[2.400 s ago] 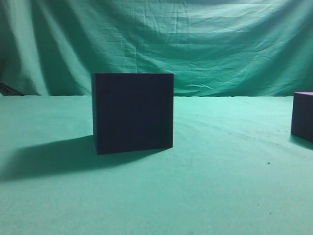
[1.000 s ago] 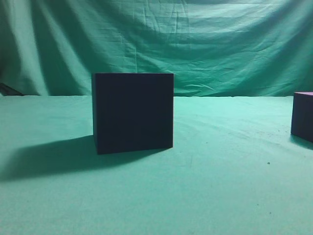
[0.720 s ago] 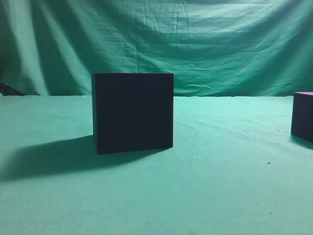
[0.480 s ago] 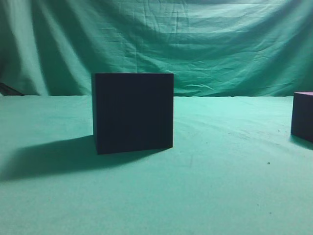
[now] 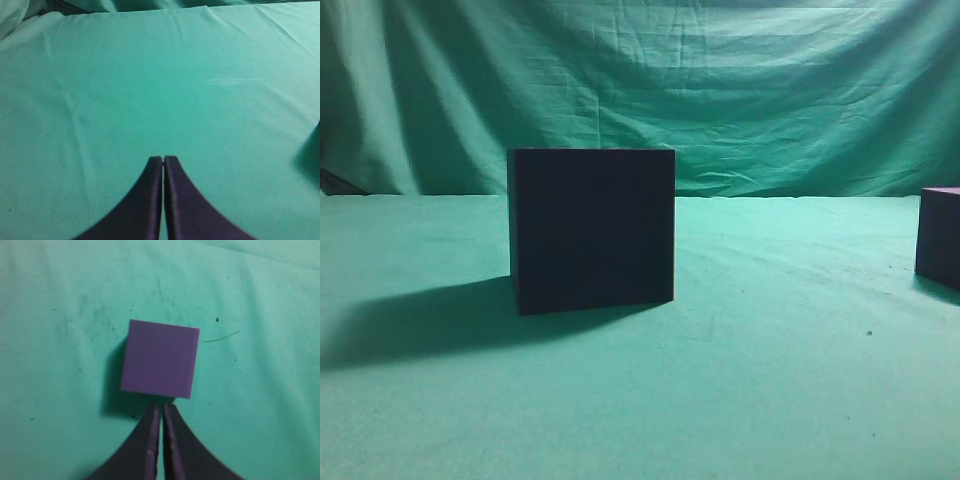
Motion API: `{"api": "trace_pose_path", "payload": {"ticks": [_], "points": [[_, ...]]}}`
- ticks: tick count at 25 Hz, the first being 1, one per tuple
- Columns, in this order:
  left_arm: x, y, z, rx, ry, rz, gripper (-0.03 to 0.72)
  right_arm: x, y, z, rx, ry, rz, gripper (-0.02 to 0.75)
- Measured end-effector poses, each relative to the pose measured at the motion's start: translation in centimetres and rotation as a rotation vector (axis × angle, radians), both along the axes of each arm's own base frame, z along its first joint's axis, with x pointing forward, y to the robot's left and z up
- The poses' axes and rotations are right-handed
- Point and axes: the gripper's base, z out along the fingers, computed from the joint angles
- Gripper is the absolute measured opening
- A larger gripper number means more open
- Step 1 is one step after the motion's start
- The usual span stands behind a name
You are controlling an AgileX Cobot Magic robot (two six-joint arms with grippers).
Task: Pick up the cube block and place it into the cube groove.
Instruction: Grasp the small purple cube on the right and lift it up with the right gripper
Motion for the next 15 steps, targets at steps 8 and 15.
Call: {"api": "trace_pose_path", "payload": {"ticks": [8, 15], "points": [[0.0, 0.0, 0.0, 0.0, 0.0, 0.0, 0.0, 2.8, 0.9, -3.7, -0.041, 0.132, -0.045, 0.442], [0.0, 0.0, 0.0, 0.0, 0.0, 0.0, 0.0, 4.5, 1.5, -6.3, -0.031, 0.142, -0.091, 0.613]]}}
